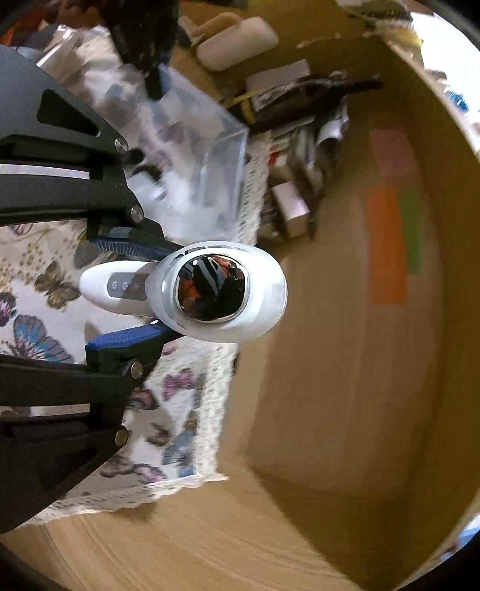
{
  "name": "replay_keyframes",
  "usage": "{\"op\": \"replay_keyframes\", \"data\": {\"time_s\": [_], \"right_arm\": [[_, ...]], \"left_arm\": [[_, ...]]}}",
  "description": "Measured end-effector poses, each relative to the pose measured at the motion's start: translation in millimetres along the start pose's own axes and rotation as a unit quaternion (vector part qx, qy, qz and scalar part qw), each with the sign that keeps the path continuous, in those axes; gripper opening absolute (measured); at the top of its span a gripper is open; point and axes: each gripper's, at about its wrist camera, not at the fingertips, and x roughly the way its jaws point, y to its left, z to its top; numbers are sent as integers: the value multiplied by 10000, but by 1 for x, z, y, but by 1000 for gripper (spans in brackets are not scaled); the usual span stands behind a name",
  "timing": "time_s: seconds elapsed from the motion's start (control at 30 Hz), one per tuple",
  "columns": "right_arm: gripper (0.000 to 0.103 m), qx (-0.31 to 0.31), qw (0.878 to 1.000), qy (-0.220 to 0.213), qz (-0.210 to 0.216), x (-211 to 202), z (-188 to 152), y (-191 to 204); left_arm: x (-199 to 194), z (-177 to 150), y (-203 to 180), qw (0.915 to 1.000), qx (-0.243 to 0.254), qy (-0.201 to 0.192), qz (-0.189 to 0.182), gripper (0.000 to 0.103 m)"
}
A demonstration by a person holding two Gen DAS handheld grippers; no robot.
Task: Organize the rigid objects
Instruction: 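Grasp the white facial device by its handle with the right tool, then carry the facial device into the box and open the right tool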
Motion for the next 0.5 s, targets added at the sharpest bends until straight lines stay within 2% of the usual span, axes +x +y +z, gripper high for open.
{"op": "replay_keyframes", "data": {"time_s": [0.2, 0.37, 0.5], "right_arm": [[31, -186, 9983, -399, 369, -18, 21, 23], [31, -385, 9954, -493, 728, -20, 28, 44], [31, -598, 9926, -400, 981, -17, 29, 63]], "left_arm": [[0, 0, 0, 10000, 2, -1, 1, 16], [0, 0, 0, 10000, 4, -1, -3, 16], [0, 0, 0, 10000, 1, -4, -1, 16]]}}
